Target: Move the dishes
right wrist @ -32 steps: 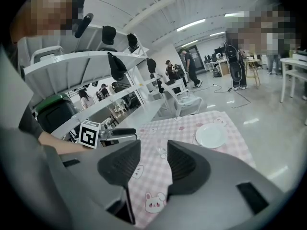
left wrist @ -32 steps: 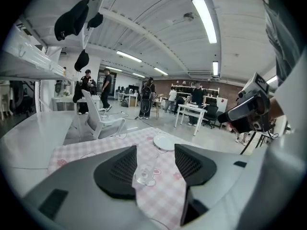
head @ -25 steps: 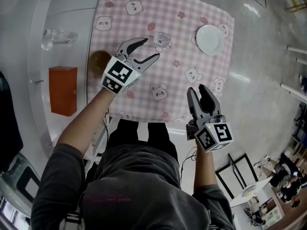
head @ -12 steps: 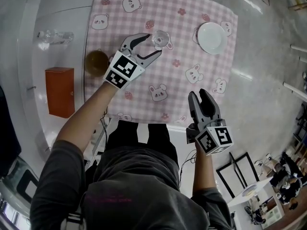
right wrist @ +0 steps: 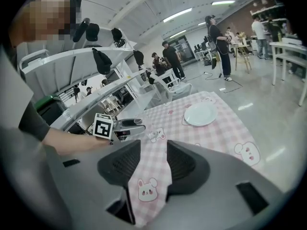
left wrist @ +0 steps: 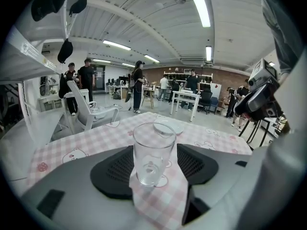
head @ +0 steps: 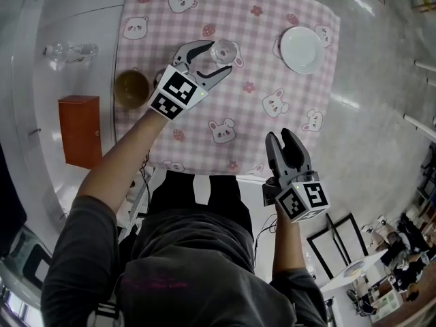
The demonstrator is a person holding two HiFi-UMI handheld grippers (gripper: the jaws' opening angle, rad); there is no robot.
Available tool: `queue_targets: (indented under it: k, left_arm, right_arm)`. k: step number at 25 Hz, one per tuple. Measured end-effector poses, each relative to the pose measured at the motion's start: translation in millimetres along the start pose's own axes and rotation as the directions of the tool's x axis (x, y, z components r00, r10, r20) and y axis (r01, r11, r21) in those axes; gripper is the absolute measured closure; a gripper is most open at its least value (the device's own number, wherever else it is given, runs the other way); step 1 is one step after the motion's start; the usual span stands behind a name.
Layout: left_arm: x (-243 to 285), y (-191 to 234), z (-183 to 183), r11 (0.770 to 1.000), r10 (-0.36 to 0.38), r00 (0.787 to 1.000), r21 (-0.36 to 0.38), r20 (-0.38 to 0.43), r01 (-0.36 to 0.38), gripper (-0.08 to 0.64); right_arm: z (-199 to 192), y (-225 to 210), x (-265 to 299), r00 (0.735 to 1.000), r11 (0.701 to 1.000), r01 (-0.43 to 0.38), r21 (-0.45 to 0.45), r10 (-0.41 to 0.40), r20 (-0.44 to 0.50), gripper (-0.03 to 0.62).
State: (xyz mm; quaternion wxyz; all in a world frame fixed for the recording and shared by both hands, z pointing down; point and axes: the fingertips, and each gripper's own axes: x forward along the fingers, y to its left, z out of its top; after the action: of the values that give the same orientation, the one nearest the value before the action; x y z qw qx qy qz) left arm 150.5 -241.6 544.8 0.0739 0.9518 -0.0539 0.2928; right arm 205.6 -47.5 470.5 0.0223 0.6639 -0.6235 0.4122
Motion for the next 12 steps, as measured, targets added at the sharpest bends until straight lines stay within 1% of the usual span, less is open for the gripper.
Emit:
queue_targets:
  k: [12]
  left_arm:
    - [14,3,-2,1.0,0.002,1.0,0.005,0.006,-0.002,0.282]
  right_arm:
    - [-16,-6,1,1.0,1.0,0.008,0.019,-0.007,-0.016,0.43]
